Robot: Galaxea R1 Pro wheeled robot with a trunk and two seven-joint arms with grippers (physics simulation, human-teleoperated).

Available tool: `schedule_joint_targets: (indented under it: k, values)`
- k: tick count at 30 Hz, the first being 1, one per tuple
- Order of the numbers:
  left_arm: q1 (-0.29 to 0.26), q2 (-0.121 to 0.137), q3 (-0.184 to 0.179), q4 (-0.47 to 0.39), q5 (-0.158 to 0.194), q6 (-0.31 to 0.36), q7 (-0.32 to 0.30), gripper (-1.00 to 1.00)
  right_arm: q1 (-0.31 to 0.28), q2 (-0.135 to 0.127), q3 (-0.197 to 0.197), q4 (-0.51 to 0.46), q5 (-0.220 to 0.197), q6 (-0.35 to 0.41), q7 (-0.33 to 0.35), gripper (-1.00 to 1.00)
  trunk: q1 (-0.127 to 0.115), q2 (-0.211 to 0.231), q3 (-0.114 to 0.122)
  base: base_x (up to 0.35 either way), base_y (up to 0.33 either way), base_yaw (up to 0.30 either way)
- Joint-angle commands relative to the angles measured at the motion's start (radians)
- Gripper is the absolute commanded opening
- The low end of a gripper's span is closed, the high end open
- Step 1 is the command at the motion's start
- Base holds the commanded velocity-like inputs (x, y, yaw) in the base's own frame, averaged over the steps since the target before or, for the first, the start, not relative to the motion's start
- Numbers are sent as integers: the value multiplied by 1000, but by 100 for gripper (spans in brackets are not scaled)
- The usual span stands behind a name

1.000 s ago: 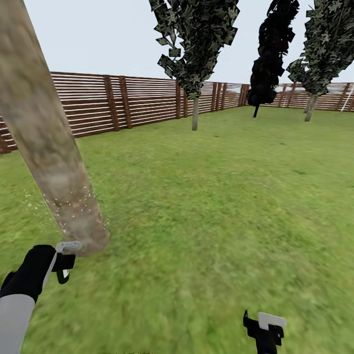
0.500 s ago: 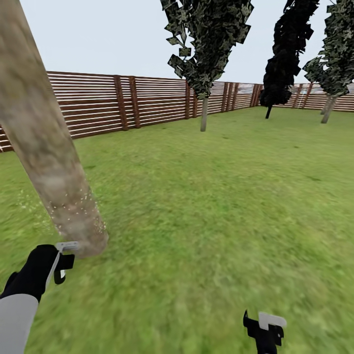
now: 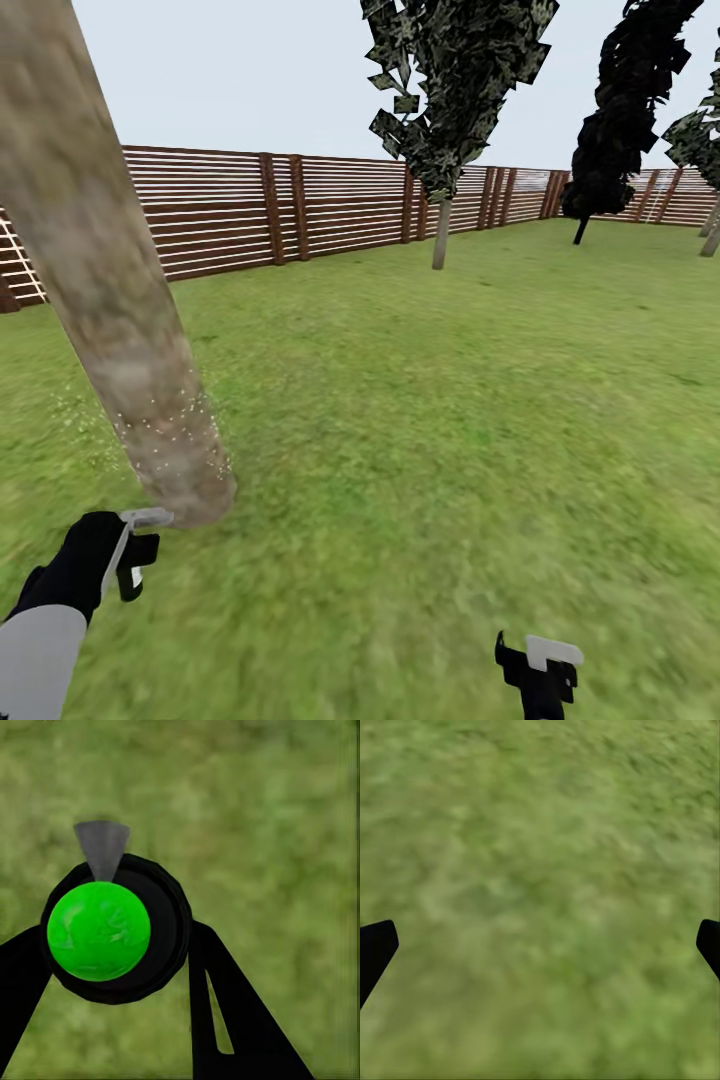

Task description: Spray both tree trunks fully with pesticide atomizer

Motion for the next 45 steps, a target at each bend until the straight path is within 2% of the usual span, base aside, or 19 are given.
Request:
schedule_joint_targets:
  k: [1,4,6,14,18,20,21,22,24,25,27,29,31,38,41,45]
  values:
    - [-1,-3,0,1,-16,3,-10,-100,-1,-1,-8,1,10,-3,-3,100,0,0,-1,0,0,0]
    - [1,19,8,0,-18,-4,-11,-100,-1,-1,-8,1,11,-2,-3,100,0,0,-1,71,-75,0]
    - [1,26,8,2,-18,-53,-10,-100,-1,0,-8,1,11,-2,-3,100,0,0,-1,157,-194,0]
    - [1,11,6,5,-17,-77,-8,-100,-1,2,-8,1,10,-2,-3,100,0,0,-1,175,-221,0]
    - [1,18,10,4,-18,-76,-6,-100,-1,3,-8,1,11,-1,-3,100,0,0,-1,176,-223,22]
    - [4,24,11,6,-18,-75,46,-100,-1,3,-8,1,10,-1,-3,100,0,0,-1,176,-223,215]
    - [15,26,13,6,-17,-77,109,-100,-1,4,-8,1,11,-2,-3,100,0,0,-1,176,-223,260]
    - [19,26,12,6,-14,-77,140,-100,-1,4,-8,1,11,-1,-3,100,0,0,-1,176,-223,270]
    - [23,17,13,5,-6,-73,157,-100,-1,4,-8,1,11,-2,-3,100,0,0,-1,176,-223,128]
    - [23,13,12,5,-5,-73,158,-100,-1,4,-8,1,11,-2,-3,100,0,0,-1,176,-223,48]
    - [23,-9,15,3,22,-72,159,-100,-1,4,-8,1,10,-3,-3,100,0,0,-1,176,-223,11]
    - [23,-13,12,3,56,-72,159,-100,-1,4,-8,1,11,-3,-3,100,0,0,-1,176,-223,13]
    - [22,-13,11,2,69,-72,160,-100,-1,5,-8,1,11,-2,-3,100,0,0,-1,176,-223,140]
    - [24,3,15,5,66,-79,162,-100,-1,5,-8,1,11,-2,-3,100,0,0,-1,161,-116,268]
    - [39,19,16,6,65,-84,163,-100,-1,4,-8,1,10,-3,-3,100,0,0,-1,7,-3,86]
    - [42,14,19,5,72,-91,166,-100,-1,4,-8,1,10,-3,-3,100,0,0,-1,0,0,5]
